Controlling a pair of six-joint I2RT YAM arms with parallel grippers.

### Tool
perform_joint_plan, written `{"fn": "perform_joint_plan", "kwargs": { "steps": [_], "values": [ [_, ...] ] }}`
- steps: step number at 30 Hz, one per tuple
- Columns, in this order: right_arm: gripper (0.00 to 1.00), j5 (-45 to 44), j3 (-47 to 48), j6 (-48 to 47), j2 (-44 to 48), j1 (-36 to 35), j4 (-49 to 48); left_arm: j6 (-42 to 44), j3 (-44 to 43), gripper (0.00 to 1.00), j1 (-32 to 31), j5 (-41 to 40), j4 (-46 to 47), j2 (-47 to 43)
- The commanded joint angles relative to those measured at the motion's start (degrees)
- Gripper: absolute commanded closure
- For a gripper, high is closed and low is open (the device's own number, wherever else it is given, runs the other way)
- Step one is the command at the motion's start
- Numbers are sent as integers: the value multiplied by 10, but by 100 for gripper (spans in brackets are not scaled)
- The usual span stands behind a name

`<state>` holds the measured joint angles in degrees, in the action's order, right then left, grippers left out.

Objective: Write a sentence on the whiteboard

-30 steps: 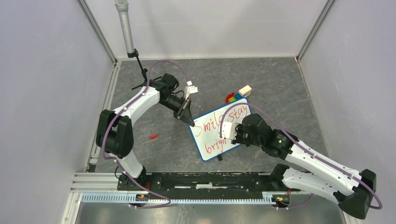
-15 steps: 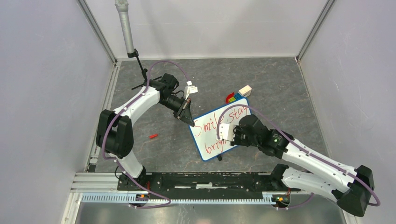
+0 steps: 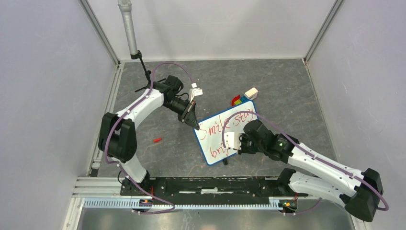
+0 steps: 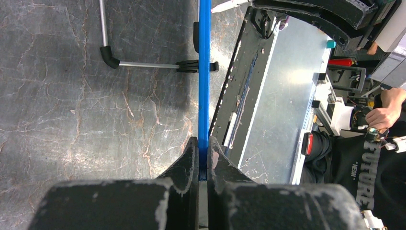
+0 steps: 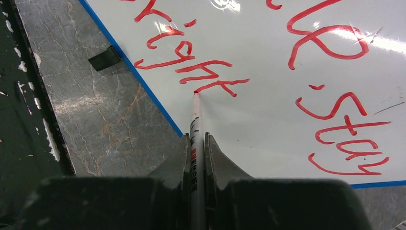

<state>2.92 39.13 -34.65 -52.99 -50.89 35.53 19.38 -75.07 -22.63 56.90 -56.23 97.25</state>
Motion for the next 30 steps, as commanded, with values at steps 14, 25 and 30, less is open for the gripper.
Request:
{"fn": "perform_joint_plan", "kwargs": {
  "steps": [14,25,30],
  "values": [
    [100,-16,35,-1,26,1,6,12,-17,98,-3,4,12,2],
    [100,-47,26,-10,20,1,23,11,-17,97,-3,4,12,3],
    [100,-68,7,-16,6,0,5,12,-18,98,-3,2,13,5]
  ]
}}
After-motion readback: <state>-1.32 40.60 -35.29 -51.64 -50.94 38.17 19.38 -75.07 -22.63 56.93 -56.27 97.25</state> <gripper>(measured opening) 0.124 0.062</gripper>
